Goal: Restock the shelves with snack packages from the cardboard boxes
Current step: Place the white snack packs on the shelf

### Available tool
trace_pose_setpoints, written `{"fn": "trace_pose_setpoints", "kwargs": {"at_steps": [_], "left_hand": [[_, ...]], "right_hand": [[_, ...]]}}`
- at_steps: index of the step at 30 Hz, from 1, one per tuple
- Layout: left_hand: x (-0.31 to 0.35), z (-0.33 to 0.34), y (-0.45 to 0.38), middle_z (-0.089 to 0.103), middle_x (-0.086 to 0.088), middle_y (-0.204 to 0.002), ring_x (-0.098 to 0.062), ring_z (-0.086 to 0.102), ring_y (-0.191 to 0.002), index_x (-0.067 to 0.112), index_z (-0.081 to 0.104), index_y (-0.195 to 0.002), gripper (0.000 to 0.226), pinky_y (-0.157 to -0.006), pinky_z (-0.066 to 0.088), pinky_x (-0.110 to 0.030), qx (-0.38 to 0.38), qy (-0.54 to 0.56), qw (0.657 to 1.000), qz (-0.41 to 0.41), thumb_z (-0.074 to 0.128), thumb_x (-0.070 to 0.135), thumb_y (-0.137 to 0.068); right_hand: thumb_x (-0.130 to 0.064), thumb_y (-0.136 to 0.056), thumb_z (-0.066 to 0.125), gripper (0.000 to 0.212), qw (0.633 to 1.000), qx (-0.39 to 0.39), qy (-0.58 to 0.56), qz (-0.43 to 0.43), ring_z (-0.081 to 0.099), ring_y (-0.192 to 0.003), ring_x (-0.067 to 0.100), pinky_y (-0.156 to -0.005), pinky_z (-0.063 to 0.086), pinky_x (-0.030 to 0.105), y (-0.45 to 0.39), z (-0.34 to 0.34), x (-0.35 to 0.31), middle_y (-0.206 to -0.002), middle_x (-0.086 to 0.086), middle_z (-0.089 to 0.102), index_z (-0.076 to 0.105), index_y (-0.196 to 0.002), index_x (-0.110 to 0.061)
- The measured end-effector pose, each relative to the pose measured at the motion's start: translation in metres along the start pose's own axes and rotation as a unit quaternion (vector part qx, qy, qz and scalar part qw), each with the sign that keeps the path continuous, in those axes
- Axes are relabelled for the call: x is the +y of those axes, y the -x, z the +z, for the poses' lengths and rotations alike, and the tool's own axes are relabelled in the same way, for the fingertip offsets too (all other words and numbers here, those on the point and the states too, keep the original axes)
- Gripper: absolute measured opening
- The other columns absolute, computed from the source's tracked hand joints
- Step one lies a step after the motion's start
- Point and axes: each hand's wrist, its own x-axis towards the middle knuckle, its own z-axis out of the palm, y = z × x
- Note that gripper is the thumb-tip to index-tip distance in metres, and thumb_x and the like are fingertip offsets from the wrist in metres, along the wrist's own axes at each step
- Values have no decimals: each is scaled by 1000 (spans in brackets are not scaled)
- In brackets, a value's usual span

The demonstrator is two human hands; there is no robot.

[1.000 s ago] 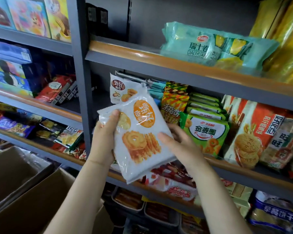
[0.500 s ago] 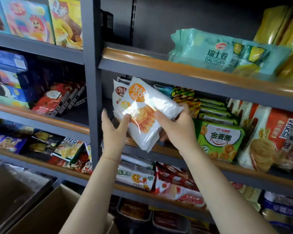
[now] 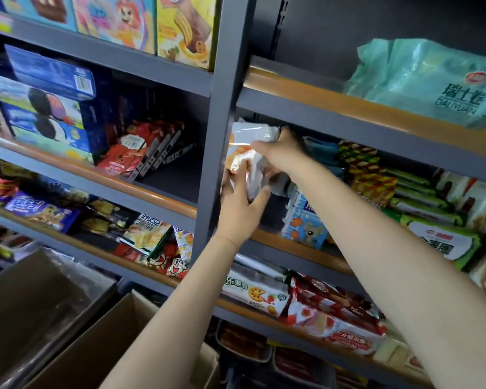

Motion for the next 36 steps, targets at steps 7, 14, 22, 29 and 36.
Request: {"fn": "trace_pose_setpoints", "kwargs": {"at_steps": [7,14,22,29,36], "left_hand": [[1,2,-32,0,-9,-169,-26,38,-144,29,7,-162,73,-94,36,-25,-55,-37,994,-85,51,35,-105],[-10,14,-60,39,-8,-155,-33,51,-130,32,13,-160,84,-99,44,-35,-75,-31,988,-130,65,40,-95],[-16,22,-69,38,-13,-149,-34,50,-130,22,19,-158,87,-104,45,-39,-6,-33,992,-125,71,26,-89],[-18,36,-86,2,-26,-163,-45,20,-148,27,-8,-161,133,-122,24,-46,47,-141,983,-104,88,43,-70],[-26,46,-100,18,-24,-160,-41,25,-148,35,-13,-159,148,-120,29,-51,87,-128,983,-100,92,57,-56]], "right_hand": [[-27,-74,81,51,974,-10,211,-81,51,-90,22,-77,44,35,-28,-9,17,-105,4,56,51,-112,-14],[-24,-74,84,50,946,25,319,-50,53,-117,28,-100,38,35,-38,-23,36,-123,7,60,57,-116,-16],[-27,-83,79,65,959,-50,276,-32,51,-107,23,-80,38,28,-57,-41,38,-137,13,50,48,-136,-5],[-43,-78,82,101,931,-118,331,-95,34,-143,29,-111,32,35,-73,-44,42,-159,10,29,24,-154,-12],[-50,-74,83,117,930,-146,313,-127,20,-151,26,-119,22,36,-88,-55,55,-166,5,13,9,-159,-18]]}}
